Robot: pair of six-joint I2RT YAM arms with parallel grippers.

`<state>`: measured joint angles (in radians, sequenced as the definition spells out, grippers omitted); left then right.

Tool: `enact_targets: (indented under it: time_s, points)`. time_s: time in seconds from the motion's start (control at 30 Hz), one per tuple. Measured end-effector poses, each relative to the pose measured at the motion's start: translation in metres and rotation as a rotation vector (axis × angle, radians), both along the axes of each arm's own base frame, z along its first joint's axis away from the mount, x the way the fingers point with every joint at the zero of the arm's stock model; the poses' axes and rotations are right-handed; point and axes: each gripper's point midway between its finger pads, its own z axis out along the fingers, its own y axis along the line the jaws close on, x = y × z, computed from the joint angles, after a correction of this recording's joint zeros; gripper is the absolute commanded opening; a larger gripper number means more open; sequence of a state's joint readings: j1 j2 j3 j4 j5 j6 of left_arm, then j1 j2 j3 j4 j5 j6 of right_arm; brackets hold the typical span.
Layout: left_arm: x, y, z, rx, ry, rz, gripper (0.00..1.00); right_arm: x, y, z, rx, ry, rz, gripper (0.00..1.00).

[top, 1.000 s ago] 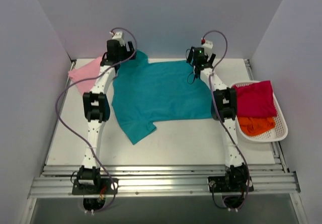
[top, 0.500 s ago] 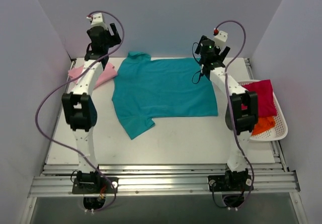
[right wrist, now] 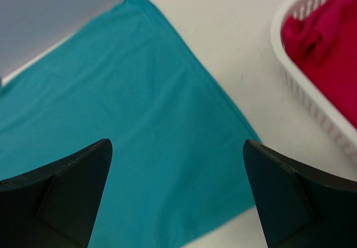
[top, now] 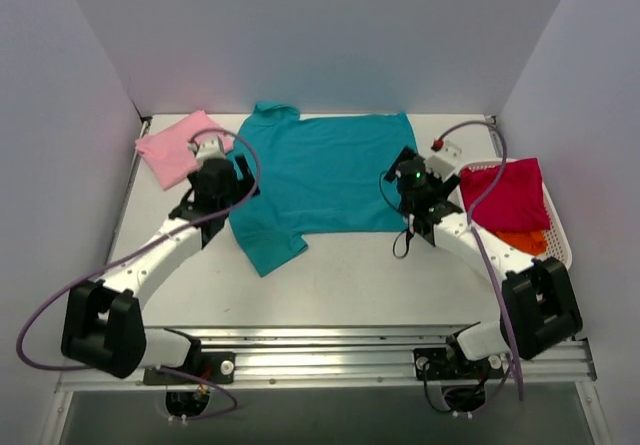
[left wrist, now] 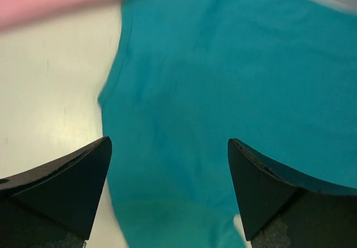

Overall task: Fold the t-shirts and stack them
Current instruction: Flatten the tshirt out

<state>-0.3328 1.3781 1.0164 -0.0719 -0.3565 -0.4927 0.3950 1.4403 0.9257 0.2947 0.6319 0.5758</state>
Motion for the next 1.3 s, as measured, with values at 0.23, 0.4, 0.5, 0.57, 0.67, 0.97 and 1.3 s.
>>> enact_targets:
  time_s: [0.23, 0.4, 0.5, 0.57, 0.67, 0.97, 1.3]
  points:
    - [-0.098, -0.009, -0.081, -0.036, 0.199, 0.006, 0.94, -0.066, 0.034, -0.05, 0.093, 0.084, 0.074, 1.0]
    - [-0.112, -0.011, -0.089, -0.097, 0.194, 0.025, 0.94, -0.086, 0.031, -0.073, 0.132, 0.117, 0.063, 1.0]
    - [-0.118, -0.015, -0.108, -0.109, 0.233, 0.023, 0.96, -0.088, 0.03, -0.08, 0.138, 0.131, 0.052, 1.0]
    - [-0.12, -0.022, -0.123, -0.105, 0.266, 0.013, 1.0, -0.086, 0.03, -0.087, 0.137, 0.141, 0.042, 1.0]
    - [-0.12, -0.033, -0.146, -0.095, 0.316, -0.005, 1.0, -0.083, 0.028, -0.103, 0.124, 0.178, 0.032, 1.0]
    - [-0.105, -0.052, -0.18, -0.116, 0.346, -0.009, 0.28, -0.067, 0.007, -0.143, 0.134, 0.254, -0.028, 1.0]
    - [-0.09, -0.06, -0.183, -0.113, 0.331, -0.006, 0.02, -0.058, 0.004, -0.159, 0.147, 0.26, -0.046, 1.0]
